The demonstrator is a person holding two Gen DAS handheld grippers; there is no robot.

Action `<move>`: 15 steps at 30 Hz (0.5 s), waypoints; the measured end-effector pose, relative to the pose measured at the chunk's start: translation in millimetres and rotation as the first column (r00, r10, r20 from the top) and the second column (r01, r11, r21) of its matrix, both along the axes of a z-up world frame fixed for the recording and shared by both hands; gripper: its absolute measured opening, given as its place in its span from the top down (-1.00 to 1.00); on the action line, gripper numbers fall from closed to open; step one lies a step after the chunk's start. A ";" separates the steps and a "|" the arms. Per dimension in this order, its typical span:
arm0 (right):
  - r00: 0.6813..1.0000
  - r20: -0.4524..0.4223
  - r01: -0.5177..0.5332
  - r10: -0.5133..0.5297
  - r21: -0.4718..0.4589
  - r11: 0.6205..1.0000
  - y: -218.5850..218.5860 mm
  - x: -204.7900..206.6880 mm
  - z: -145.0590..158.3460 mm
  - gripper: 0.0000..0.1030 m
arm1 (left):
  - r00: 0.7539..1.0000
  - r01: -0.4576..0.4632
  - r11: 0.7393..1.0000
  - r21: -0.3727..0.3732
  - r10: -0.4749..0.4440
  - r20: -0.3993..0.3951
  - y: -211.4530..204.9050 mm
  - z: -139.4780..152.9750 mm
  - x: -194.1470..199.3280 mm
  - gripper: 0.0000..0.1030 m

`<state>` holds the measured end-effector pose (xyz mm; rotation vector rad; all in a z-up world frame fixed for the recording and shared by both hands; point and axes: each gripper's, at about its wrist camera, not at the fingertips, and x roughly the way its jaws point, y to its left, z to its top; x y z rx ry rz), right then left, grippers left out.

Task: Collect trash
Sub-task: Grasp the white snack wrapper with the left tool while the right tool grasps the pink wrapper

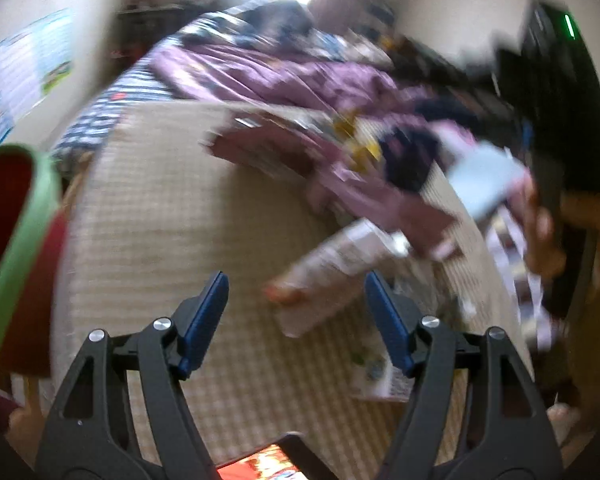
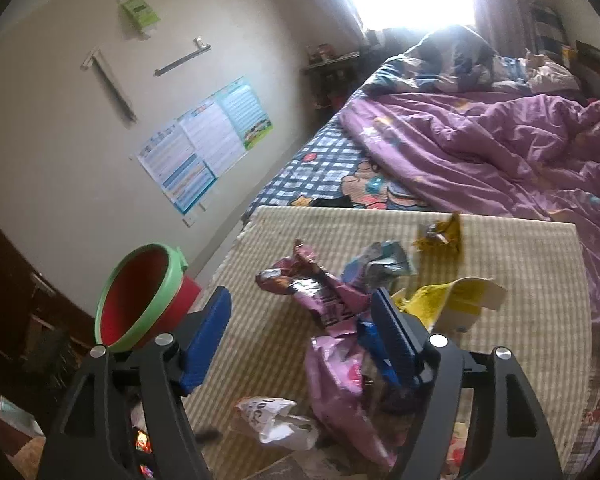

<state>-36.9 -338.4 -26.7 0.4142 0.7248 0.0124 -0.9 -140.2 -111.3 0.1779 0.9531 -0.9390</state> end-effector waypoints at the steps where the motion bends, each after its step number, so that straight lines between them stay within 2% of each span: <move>1: 1.000 0.001 0.009 -0.009 0.000 1.000 -2.9 -1.7 0.9 -0.37 | 1.000 0.029 0.999 0.014 -0.029 0.001 -6.7 -3.9 -2.2 -0.32; 5: 0.999 0.004 0.035 -0.035 0.026 0.999 -14.4 -6.8 2.6 -0.40 | 0.995 0.098 0.993 0.072 -0.098 -0.004 -30.9 -20.9 -7.5 -0.33; 8: 0.999 -0.002 0.054 -0.054 0.043 0.998 -20.8 -9.8 1.3 -0.40 | 0.995 0.098 0.992 0.085 -0.098 -0.004 -40.4 -26.9 -2.7 -0.33; 10: 0.998 -0.005 0.061 -0.061 0.048 0.997 -22.2 -11.0 1.2 -0.40 | 0.996 0.086 0.994 0.068 -0.083 -0.036 -40.9 -28.8 3.6 -0.33; 11: 0.998 -0.008 0.064 -0.064 0.048 0.997 -22.2 -11.3 1.2 -0.40 | 0.996 0.076 0.996 0.055 -0.073 -0.059 -38.1 -28.6 7.4 -0.26; 12: 0.998 -0.010 0.065 -0.065 0.048 0.997 -21.8 -11.0 1.0 -0.40 | 0.995 0.061 0.997 0.041 -0.058 -0.079 -36.9 -29.0 10.6 -0.10; 15: 0.998 -0.012 0.056 -0.056 0.048 0.997 -18.0 -6.9 1.1 -0.40 | 0.995 0.040 0.999 0.034 -0.037 -0.095 -30.9 -27.1 12.5 0.20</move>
